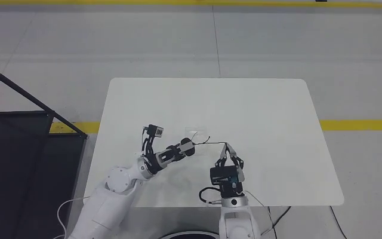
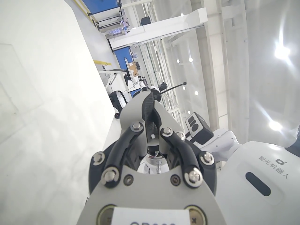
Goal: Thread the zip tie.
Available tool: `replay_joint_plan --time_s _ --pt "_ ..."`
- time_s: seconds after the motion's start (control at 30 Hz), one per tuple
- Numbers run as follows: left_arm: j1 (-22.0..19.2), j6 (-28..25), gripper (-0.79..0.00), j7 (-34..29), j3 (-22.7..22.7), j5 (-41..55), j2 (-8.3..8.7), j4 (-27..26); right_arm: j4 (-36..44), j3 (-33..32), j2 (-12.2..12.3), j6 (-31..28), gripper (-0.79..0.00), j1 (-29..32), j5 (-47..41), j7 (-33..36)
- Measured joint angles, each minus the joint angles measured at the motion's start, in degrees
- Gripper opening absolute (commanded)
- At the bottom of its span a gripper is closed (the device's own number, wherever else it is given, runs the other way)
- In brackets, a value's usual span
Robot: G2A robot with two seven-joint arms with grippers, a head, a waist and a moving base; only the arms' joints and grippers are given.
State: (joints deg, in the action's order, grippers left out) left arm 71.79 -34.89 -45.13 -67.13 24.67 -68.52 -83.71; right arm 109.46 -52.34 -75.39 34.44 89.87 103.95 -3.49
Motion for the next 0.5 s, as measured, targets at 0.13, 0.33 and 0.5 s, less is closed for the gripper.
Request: replay_joint_plan --time_s 0.13,0.33,0.5 --pt "-0.1 0.1 -0.785 -1.1 0.2 -0.2 0.06 0.5 1.3 -0.4 -0.5 1.4 -0.785 0.3 -2.6 -1.3" --pt "-0.2 0.2 -0.785 -2.7 0.4 -0.5 0.15 1.0 2.5 -1.5 -1.0 1.8 -0.785 1.0 -7.5 -4.2" --pt "-0.5 0.3 -0.785 -3.3 0.7 -0.7 0.16 1.6 3.8 -2.4 -1.5 0.5 -0.785 1.6 -13.0 -6.6"
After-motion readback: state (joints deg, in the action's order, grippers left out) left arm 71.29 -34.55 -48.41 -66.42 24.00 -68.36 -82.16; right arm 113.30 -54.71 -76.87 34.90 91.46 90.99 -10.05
